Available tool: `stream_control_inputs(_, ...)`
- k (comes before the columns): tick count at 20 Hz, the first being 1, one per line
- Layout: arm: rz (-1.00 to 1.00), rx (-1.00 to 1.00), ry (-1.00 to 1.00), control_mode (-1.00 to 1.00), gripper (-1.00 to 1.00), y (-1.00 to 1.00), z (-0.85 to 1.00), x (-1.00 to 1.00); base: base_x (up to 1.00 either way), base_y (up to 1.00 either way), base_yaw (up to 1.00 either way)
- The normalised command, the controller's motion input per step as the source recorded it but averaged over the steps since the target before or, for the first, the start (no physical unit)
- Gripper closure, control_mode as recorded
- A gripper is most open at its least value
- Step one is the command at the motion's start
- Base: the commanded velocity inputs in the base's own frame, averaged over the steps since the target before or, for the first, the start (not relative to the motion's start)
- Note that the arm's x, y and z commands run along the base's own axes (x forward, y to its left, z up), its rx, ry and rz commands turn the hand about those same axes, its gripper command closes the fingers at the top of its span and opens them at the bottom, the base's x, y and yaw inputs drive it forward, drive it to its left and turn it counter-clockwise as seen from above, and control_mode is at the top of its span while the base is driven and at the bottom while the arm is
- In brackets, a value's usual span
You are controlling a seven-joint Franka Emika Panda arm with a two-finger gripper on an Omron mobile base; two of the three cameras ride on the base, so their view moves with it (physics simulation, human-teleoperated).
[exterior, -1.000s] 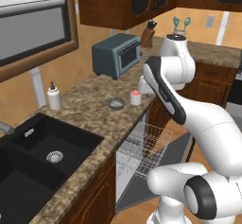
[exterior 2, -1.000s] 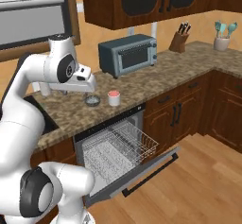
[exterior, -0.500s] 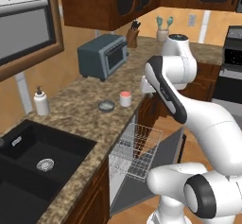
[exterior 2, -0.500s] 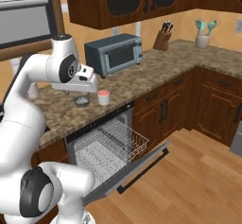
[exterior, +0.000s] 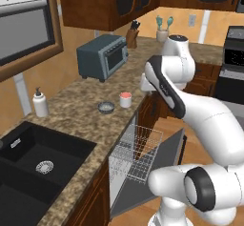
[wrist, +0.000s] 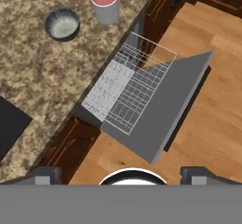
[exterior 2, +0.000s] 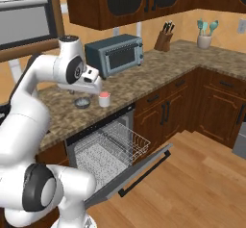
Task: Pick up the cup and bowl from the counter, place them in the dishwasher, and close the dishwasher door.
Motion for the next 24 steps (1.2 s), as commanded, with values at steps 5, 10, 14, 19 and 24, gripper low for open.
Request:
stream_control_inputs(5,-0.1,0.09,0.01,-1.0,-1.0,-0.14,-0.22,0.98,0.0,0.0,0.0)
stream_control_inputs(10,-0.04,0.01,0.0,-1.0,-1.0,-0.16,-0.41,0.97,0.0,0.0,0.0)
stream_control_inputs(14,-0.01,0.0,0.01,-1.0,-1.0,-0.02,-0.56,0.86,0.0,0.0,0.0)
stream_control_inputs(19,0.0,0.01,0.0,-1.0,-1.0,0.0,-0.57,0.72,0.0,0.0,0.0)
stream_control_inputs(24,0.0,0.03,0.0,-1.0,-1.0,0.0,-0.44,0.73,0.0,0.0,0.0)
